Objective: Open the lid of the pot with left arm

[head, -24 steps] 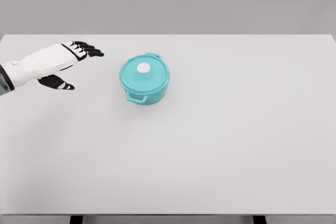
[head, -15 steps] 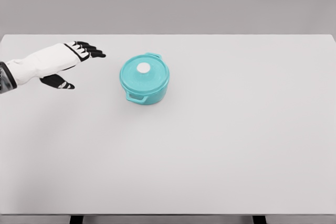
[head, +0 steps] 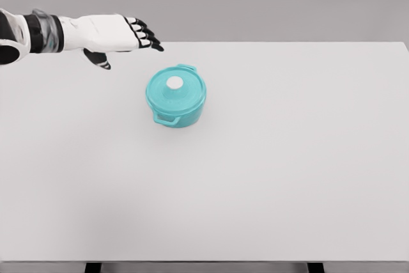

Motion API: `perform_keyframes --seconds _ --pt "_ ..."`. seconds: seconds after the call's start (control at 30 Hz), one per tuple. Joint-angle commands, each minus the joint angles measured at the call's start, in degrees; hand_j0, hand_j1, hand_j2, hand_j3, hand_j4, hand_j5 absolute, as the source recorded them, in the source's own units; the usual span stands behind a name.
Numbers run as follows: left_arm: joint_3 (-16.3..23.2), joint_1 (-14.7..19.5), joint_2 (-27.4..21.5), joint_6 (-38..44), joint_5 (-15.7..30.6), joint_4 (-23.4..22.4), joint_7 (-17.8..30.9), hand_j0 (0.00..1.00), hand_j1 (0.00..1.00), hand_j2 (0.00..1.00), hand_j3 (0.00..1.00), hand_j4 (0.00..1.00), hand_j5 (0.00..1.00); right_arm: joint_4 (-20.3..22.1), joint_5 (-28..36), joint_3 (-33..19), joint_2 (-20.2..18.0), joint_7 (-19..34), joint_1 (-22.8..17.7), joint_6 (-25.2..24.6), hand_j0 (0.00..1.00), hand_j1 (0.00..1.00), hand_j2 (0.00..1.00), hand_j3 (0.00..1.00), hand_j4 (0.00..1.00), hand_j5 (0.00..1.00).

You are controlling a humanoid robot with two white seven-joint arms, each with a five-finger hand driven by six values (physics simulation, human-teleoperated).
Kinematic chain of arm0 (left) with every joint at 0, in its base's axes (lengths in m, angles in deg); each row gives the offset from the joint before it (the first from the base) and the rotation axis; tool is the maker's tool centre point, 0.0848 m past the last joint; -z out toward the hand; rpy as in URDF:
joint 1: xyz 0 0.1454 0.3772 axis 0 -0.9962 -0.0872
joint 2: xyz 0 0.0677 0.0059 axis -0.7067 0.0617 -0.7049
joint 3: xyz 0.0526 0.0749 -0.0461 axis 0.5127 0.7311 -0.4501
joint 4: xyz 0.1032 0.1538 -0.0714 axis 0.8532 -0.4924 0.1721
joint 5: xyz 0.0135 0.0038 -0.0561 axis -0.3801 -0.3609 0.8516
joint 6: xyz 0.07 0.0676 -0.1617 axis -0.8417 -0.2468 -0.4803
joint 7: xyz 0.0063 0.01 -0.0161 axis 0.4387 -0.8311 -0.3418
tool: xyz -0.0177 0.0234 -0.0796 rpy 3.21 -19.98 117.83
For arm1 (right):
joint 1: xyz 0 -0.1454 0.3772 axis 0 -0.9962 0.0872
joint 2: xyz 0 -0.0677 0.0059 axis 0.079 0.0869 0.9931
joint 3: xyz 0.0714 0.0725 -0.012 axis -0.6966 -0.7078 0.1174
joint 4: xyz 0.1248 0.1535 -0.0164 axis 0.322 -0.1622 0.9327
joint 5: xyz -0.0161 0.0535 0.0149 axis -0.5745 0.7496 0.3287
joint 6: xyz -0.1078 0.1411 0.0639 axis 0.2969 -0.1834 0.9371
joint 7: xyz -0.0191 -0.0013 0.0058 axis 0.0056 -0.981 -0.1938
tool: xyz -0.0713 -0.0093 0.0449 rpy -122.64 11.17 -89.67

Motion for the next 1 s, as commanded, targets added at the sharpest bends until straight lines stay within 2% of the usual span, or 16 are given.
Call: perform_keyframes --seconds 0.0,0.1,0.23,0.57,0.7,0.97 --pt "1.74 0.09 2.60 0.10 0.34 -0.40 -0.09 1.00 1.00 1.00 1.00 1.00 1.00 0.01 0.00 0.01 -0.01 0.02 0.00 0.01 1.00 1.00 1.00 1.00 1.00 1.00" --pt "1.83 0.88 5.94 0.10 3.07 -0.58 -0.09 1.00 1.00 1.00 1.00 1.00 1.00 0.01 0.00 0.01 -0.01 -0.07 0.00 0.01 1.00 1.00 1.00 1.00 1.00 1.00" --pt "1.83 0.88 7.70 0.10 3.68 -5.15 -0.18 1.00 1.00 1.00 1.00 1.00 1.00 0.01 0.00 0.01 -0.01 -0.07 0.00 0.01 1.00 1.00 1.00 1.00 1.00 1.00" --pt "1.92 0.09 8.58 0.10 3.68 -5.41 -0.18 1.00 1.00 1.00 1.00 1.00 1.00 0.01 0.00 0.01 -0.01 0.02 0.00 0.01 1.00 1.00 1.00 1.00 1.00 1.00" --pt "5.17 0.09 10.60 0.10 3.60 -5.77 -0.26 1.00 1.00 1.00 1.00 1.00 1.00 0.01 0.00 0.01 -0.01 0.02 0.00 0.01 1.00 1.00 1.00 1.00 1.00 1.00" --pt "6.14 0.09 11.04 0.10 3.60 -5.77 -0.18 0.87 0.87 0.87 0.87 0.87 0.87 0.01 0.00 0.01 -0.01 0.02 0.00 0.01 1.00 1.00 1.00 1.00 1.00 1.00"
